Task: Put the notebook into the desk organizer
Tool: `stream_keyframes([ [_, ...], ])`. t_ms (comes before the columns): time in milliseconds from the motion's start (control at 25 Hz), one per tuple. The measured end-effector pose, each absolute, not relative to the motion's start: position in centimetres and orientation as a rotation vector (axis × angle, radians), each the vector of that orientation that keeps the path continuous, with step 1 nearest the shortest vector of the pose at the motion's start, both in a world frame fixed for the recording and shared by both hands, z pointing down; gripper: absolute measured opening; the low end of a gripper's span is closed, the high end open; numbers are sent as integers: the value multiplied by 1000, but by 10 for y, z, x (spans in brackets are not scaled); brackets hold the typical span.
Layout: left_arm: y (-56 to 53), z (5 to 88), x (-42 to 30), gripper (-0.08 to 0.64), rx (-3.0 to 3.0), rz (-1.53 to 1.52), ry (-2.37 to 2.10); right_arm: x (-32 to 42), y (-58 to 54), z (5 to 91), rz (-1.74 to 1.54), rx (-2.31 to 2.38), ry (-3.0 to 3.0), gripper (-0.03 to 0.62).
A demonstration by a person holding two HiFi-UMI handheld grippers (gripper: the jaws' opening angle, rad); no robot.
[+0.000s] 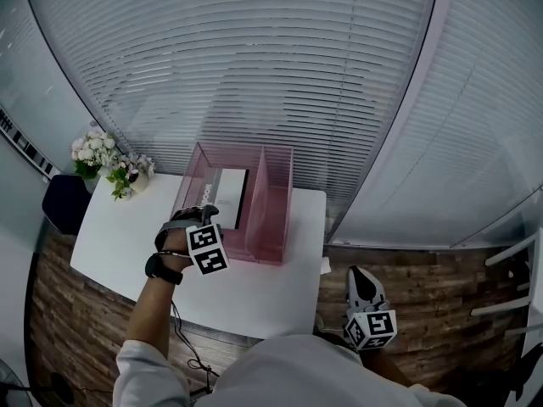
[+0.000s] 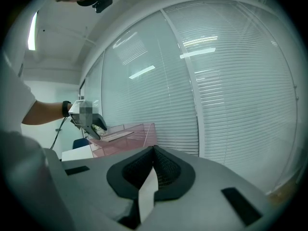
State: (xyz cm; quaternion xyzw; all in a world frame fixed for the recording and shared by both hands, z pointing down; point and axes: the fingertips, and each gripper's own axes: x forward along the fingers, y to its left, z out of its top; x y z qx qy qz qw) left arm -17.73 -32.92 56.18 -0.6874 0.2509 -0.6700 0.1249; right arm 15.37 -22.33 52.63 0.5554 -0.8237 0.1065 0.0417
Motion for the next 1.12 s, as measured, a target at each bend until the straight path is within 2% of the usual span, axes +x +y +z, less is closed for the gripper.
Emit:
stream_keyframes([
  [200, -304, 529, -174, 198, -2120, -1742, 951, 141, -226, 516, 293, 1656, -2561, 12],
  [440, -260, 493, -191, 22, -2229, -1427, 1349, 120, -230, 503, 245, 1572, -2619, 12],
  [1120, -153, 496, -198, 9, -2464, -914, 1826, 74, -212, 487, 158, 1398, -2694, 12],
])
